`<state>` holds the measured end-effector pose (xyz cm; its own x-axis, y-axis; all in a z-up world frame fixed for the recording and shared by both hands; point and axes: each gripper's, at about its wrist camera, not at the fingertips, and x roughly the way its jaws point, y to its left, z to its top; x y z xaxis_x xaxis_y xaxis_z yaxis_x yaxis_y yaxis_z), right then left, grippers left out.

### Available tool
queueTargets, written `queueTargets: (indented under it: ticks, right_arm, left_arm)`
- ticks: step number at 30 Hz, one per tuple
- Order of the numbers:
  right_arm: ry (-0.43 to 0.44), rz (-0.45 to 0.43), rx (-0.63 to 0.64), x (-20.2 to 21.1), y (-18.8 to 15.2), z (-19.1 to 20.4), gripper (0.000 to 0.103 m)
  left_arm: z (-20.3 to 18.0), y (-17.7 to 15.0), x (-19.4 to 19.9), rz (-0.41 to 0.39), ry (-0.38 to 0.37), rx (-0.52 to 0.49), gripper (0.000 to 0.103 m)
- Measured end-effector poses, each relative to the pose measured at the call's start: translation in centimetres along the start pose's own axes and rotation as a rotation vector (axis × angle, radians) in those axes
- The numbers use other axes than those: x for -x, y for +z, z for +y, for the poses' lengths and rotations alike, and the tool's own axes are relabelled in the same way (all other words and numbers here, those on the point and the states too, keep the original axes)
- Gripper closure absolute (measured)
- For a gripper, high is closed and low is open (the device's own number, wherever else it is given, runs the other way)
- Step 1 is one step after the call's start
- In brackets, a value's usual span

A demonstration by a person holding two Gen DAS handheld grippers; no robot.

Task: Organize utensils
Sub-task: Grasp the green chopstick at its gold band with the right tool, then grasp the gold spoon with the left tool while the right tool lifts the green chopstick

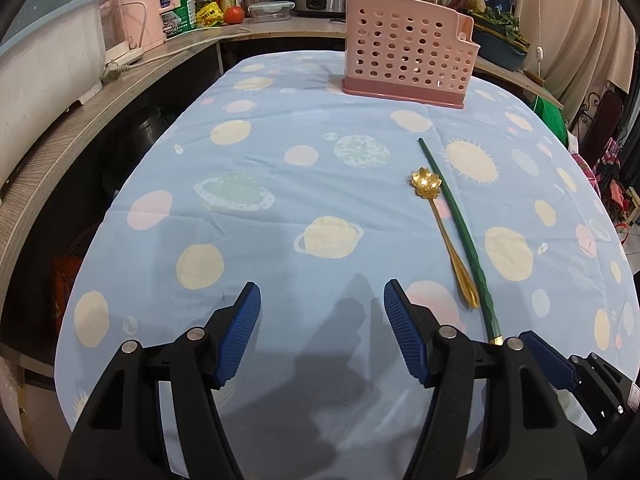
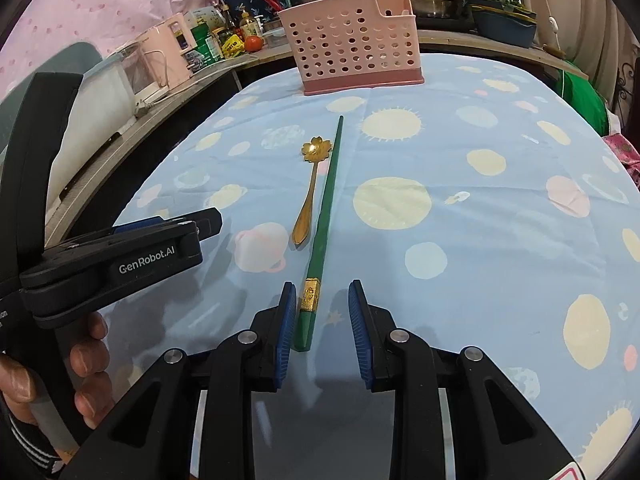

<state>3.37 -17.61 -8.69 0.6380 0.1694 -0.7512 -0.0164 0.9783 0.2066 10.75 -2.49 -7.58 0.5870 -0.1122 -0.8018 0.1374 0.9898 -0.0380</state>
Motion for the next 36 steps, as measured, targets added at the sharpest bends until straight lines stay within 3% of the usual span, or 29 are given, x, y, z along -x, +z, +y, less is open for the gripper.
queueTargets:
  ticks: [5, 12, 24, 31, 33, 36]
  right_arm:
    - [-0.026, -0.010, 0.036, -0.1, -0.2, 0.4, 0.077]
    - [-0.071, -0.030, 0.052, 0.0, -0.4, 0.0, 0.096]
    - [-0.085, -0.055, -0.117, 1.0, -0.1, -4.8, 0.096]
    - [-0.080, -0.065, -0.156, 1.3, -0.2, -6.2, 0.096]
    - [-0.080, -0.067, -0.154, 1.3, -0.3, -6.2, 0.096]
    - [-0.073, -0.069, -0.158, 1.3, -0.4, -6.3, 0.096]
  left_arm:
    - [0.1, -0.2, -0.2, 0.006, 0.002, 0.003, 0.037]
    - [-0.2, -0.2, -0.2, 0.010, -0.008, -0.005, 0.035]
    - [-3.2, 0.1, 0.1, 0.004, -0.076, -0.043, 0.020]
    - [-5.9, 0.3, -1.2, 0.011, -0.100, -0.091, 0.021]
    - [-6.3, 0.2, -1.8, 0.025, -0.107, -0.098, 0.034]
    - [-6.7, 0.1, -2.0, 0.015, -0.094, -0.114, 0.039]
